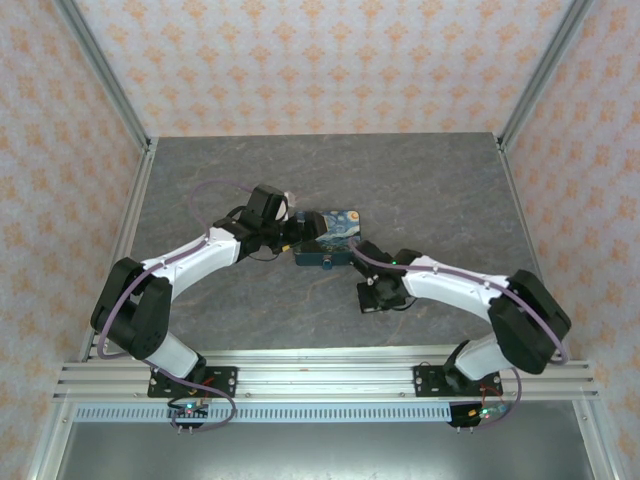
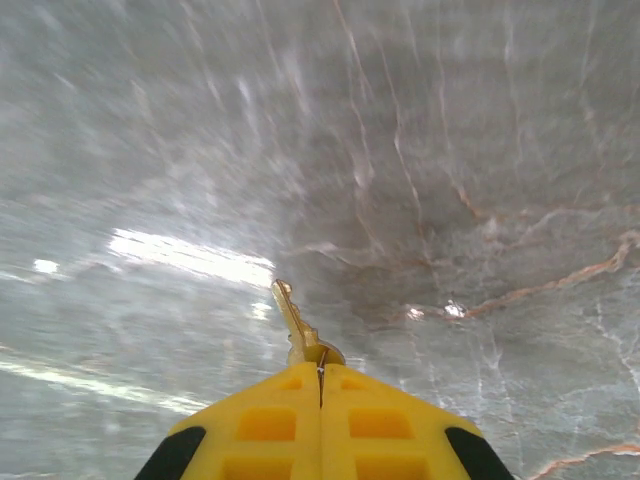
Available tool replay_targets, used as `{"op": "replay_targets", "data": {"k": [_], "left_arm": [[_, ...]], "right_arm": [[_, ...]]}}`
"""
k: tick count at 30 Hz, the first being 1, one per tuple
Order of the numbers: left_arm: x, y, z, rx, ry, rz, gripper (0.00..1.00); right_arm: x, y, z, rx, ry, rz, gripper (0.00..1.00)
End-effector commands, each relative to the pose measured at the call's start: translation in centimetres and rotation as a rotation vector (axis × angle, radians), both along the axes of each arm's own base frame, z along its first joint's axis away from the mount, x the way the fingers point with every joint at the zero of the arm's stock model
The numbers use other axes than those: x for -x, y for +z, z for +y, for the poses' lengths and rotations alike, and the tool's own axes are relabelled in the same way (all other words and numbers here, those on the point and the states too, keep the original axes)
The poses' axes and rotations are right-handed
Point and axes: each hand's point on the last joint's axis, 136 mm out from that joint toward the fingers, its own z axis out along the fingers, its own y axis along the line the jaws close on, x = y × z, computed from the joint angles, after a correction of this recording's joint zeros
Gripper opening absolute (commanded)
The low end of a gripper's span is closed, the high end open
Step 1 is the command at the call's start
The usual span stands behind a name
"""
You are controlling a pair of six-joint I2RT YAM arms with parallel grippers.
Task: Unlock a padlock with a key
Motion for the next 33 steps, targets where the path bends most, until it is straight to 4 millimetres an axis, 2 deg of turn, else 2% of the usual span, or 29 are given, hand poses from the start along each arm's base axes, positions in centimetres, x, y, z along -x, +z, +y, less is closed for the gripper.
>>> {"op": "replay_targets", "data": {"k": [1, 8, 13, 16, 19, 25, 33], "left_arm": [[-0.2, 1.4, 0.1, 0.043, 0.028, -0.020, 1.00], [-0.2, 1.7, -0.3, 0.173, 0.108, 0.002, 1.00], [0.2, 2.4, -1.4, 0.217, 0.087, 0.019, 0.98], [0.8, 2.9, -2.4, 0.203, 0.041, 0.011, 0.94], [1.2, 3.1, -3.2, 0.205, 0.013, 0.011, 0.85], [2.2, 2.4, -4.6, 0.212, -0.034, 0.033, 0.68], [3.4, 1.6, -6.9, 0.222, -0.100, 0.050, 0.56]], "right_arm": [[-1.4, 2.0, 1.3, -0.156, -0.103, -0.055, 0.00], [-4.2, 6.2, 3.4, -0.465, -0.259, -0.141, 0.00], [-4.4, 7.9, 5.0, -0.540, -0.134, -0.175, 0.00], [-4.0, 8.3, 5.5, -0.552, -0.044, -0.184, 0.00], [-3.8, 8.2, 5.6, -0.550, -0.009, -0.186, 0.00], [-4.0, 8.3, 6.1, -0.564, -0.002, -0.184, 0.00], [-4.5, 8.5, 6.4, -0.568, -0.004, -0.184, 0.00]]}}
